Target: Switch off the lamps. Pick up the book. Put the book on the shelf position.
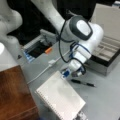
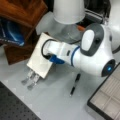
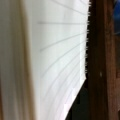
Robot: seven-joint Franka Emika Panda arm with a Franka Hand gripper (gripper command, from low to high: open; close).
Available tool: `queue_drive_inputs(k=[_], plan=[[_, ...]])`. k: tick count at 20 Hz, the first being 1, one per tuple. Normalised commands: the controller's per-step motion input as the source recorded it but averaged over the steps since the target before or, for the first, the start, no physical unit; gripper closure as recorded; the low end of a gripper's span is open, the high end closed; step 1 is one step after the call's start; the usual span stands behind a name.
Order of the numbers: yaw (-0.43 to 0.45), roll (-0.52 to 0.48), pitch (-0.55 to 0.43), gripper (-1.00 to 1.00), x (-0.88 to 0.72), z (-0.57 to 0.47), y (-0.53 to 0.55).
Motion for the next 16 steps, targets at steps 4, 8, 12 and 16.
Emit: queue_drive_inputs(k=[4, 8, 12, 16], plan=[[-0.060, -0.484, -0.135, -1.00, 0.18, -0.30, 0.11], [-0.048, -0.431, -0.076, -1.00, 0.17, -0.21, 0.15], [-0.029, -0.387, -0.061, -1.00, 0.19, -0.13, 0.13], [-0.003, -0.381, -0.045, 1.00, 0.18, -0.08, 0.07]])
